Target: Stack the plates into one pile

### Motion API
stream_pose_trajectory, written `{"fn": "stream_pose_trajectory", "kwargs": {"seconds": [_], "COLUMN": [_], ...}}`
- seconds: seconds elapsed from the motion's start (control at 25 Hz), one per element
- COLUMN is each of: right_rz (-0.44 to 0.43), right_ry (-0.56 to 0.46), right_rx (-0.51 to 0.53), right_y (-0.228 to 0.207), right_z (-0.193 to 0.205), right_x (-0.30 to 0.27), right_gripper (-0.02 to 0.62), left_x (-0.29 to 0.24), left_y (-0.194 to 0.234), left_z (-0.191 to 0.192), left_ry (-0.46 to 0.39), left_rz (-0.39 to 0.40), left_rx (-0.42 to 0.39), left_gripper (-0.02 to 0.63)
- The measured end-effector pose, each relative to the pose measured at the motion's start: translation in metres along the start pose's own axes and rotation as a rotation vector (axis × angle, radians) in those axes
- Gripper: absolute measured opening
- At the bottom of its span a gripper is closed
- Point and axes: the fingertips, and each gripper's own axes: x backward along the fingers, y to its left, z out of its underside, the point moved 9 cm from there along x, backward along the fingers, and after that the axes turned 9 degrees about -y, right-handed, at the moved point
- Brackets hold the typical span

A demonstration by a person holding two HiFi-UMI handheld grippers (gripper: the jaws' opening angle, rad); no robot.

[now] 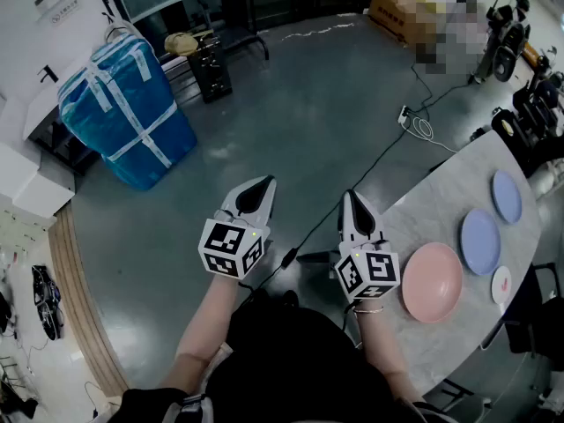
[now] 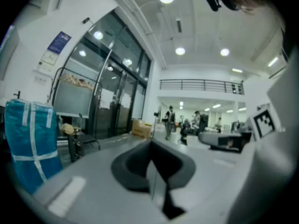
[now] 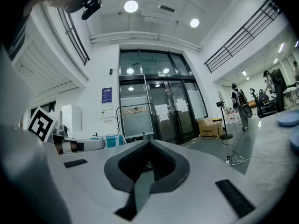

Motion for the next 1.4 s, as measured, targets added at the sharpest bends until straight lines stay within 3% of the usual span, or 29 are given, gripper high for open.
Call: {"fn": "stream_pose_trajectory", "kwargs": {"seconds": [0.52,0.64,0.96,1.28,1.4], "right_rz": [0.019,0.031,0.047,0.096,0.169], "right_ry": [-0.035,-0.022,-0.015,-0.027,-0.035], "right_rx": [0.024,0.010,-0.035,-0.043,-0.034], "right_y": [-0.026,-0.031,-0.041,-0.045,-0.050], "right_z": [-0.006,-0.004,0.000,0.010,0.015], "right_x": [0.011,0.008,-0.009,-0.068,-0.094], "right_gripper": [0.008,0.087,0.136,0.164,0.164], "left_x": [-0.007,-0.008,-0.027,-0.080,-0.119], "left_y": [-0.015,-0.011,0.003,0.055,0.078], "left_z": [0.001,-0.001,0.001,0.010,0.017], "left_ry": [-0.032,-0.035,-0.017,-0.003,0.015], "left_rz": [-0.074,-0.087,-0.092,-0.039,0.040], "left_rx": [-0.050,-0.051,-0.036,-0.014,0.004], "left_gripper": [0.006,0.015,0.092,0.141,0.144]}}
